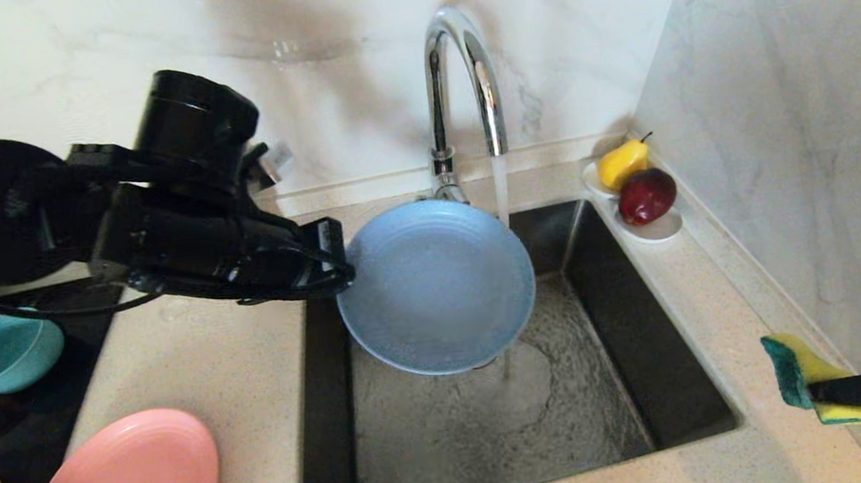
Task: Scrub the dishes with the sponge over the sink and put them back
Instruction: Wash the plate
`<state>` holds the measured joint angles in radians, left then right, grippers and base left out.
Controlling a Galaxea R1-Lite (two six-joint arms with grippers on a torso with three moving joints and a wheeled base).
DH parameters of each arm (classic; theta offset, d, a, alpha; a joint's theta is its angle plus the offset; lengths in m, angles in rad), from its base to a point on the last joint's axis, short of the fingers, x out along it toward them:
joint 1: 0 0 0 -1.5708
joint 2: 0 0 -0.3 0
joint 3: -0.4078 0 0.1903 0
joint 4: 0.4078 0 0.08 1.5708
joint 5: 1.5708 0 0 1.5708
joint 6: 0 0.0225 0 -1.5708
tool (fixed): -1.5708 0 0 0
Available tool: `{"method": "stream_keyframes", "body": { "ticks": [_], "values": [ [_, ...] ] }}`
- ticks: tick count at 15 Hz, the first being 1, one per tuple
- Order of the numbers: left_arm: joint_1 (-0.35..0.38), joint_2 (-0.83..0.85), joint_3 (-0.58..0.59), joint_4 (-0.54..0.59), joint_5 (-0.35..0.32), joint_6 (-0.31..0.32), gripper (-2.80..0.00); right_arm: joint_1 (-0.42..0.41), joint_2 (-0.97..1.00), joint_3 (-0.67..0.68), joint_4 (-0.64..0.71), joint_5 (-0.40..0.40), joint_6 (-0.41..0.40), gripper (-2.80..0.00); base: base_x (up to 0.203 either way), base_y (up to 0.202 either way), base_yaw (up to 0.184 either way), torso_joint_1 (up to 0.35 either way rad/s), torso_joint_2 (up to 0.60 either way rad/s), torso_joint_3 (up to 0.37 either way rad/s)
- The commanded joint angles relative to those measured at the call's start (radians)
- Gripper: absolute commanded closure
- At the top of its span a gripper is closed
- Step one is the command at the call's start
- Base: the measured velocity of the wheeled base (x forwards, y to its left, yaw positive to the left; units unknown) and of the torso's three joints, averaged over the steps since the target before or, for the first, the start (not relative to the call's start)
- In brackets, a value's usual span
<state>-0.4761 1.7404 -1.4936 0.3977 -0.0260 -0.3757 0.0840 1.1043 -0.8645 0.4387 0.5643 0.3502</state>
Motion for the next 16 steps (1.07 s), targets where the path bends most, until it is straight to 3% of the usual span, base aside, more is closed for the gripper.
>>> {"method": "stream_keyframes", "body": {
  "ticks": [1,16],
  "values": [
    [-0.04,0.081,-0.002,-0.033,0.001,-0.01,0.0,0.002,-0.004,-0.001,0.002,0.003,0.002,0.0,0.0,0.0,0.0,0.0,0.0,0.0],
    [-0.202,0.191,-0.01,-0.111,0.013,-0.092,0.0,0.008,-0.004,0.009,0.0,0.005,0.001,0.0,0.0,0.0,0.0,0.0,0.0,0.0]
  ]
}}
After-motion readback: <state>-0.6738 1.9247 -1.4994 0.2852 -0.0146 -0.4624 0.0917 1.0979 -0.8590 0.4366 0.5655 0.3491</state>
